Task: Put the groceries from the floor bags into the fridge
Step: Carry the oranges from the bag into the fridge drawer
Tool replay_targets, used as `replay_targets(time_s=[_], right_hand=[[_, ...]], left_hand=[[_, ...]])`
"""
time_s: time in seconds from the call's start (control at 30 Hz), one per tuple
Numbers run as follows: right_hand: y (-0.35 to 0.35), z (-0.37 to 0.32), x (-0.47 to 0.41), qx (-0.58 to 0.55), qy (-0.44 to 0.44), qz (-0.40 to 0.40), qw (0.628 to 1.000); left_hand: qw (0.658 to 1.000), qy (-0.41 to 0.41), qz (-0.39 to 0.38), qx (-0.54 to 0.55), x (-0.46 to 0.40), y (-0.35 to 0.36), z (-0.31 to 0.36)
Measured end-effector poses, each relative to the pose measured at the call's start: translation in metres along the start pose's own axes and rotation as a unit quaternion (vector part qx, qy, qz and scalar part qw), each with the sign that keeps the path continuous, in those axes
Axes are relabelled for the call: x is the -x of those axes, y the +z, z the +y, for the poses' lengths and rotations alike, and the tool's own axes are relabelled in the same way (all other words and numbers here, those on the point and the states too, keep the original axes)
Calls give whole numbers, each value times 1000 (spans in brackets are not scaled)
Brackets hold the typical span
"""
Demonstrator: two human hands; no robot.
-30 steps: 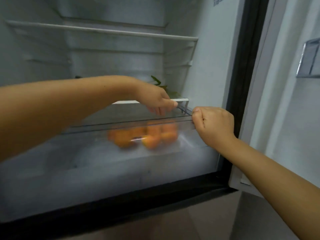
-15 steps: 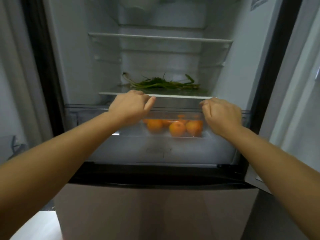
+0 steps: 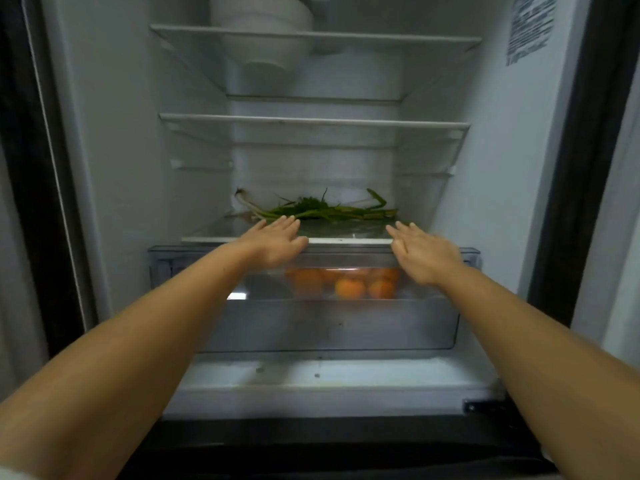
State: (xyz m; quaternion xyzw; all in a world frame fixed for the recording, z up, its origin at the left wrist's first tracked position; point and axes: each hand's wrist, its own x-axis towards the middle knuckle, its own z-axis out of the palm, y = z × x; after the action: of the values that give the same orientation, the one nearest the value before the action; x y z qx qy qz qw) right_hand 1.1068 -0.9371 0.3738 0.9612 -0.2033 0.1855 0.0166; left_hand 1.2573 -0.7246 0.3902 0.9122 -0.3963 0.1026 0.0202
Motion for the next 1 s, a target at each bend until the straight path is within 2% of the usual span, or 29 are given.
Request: replay_targets(time_s=[0.2, 0.37, 0.67, 0.83, 0.9, 1.0], right_hand=[[16, 3, -37, 11, 10, -47, 999], [30, 5, -64, 17, 11, -48, 999], [38, 8, -70, 16, 5, -7, 1000], [39, 7, -50, 6, 17, 16, 1000], [38, 8, -32, 27, 2, -15, 1000], [35, 9, 1, 10, -34, -43, 998]], left_hand=[[1000, -3, -23, -11, -36, 10, -6], [1000, 9, -3, -7, -65, 22, -16], [995, 30, 95, -13, -73, 35, -23], [966, -47, 253, 8, -41, 62, -9], [968, -49, 242, 38, -21, 73, -1], [983, -54, 162, 66, 9, 81, 8]])
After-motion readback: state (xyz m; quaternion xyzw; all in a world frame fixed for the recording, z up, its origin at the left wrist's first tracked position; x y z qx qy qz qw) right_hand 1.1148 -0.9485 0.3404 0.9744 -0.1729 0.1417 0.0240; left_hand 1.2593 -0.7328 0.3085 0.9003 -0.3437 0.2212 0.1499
